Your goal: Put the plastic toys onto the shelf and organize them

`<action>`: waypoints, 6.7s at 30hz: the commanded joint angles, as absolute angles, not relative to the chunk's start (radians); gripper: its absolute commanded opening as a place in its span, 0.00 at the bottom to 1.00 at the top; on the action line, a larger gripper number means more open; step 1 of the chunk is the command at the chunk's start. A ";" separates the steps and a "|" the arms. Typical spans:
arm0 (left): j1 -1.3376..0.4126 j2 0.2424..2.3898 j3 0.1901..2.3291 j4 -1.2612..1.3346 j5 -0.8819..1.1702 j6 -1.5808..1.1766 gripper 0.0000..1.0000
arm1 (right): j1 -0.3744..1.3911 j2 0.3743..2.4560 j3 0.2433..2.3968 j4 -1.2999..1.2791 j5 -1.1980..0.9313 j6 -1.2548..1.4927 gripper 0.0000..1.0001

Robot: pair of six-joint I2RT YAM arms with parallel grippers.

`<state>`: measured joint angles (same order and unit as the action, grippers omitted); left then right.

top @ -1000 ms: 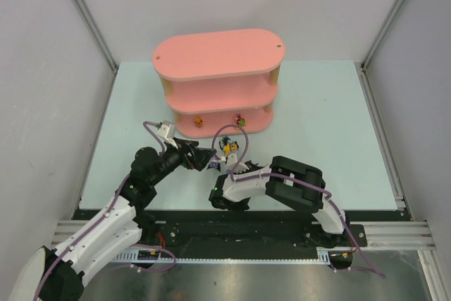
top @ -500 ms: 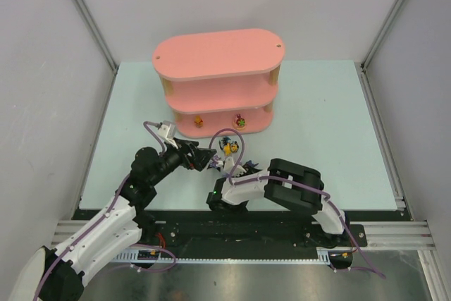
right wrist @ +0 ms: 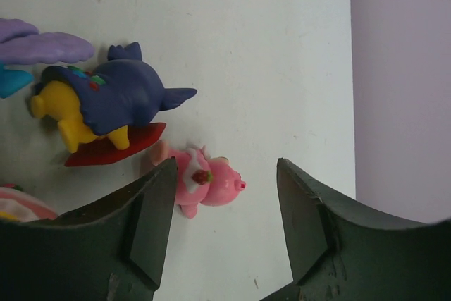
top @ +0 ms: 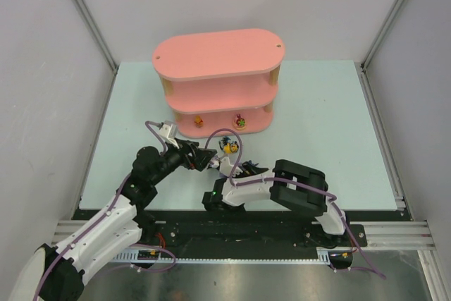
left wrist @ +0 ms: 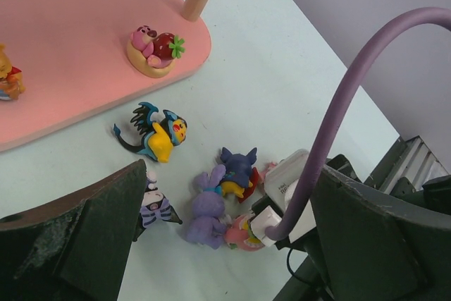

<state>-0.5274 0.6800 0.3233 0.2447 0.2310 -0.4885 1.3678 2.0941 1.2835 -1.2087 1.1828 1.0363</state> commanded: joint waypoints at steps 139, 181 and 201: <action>-0.532 0.693 0.350 0.236 0.212 -0.486 1.00 | 1.265 1.424 0.755 -0.344 0.527 0.793 0.52; -0.532 0.652 0.333 0.219 0.213 -0.489 1.00 | 1.348 1.529 0.723 -0.295 0.744 0.934 0.46; -0.532 0.657 0.337 0.222 0.210 -0.486 1.00 | 1.335 1.370 0.721 -0.353 0.755 0.818 0.00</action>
<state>-0.5362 0.6655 0.3328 0.2214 0.2035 -0.4965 1.3445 1.4616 0.7174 -0.3462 0.7185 0.8848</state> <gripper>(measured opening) 0.997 0.406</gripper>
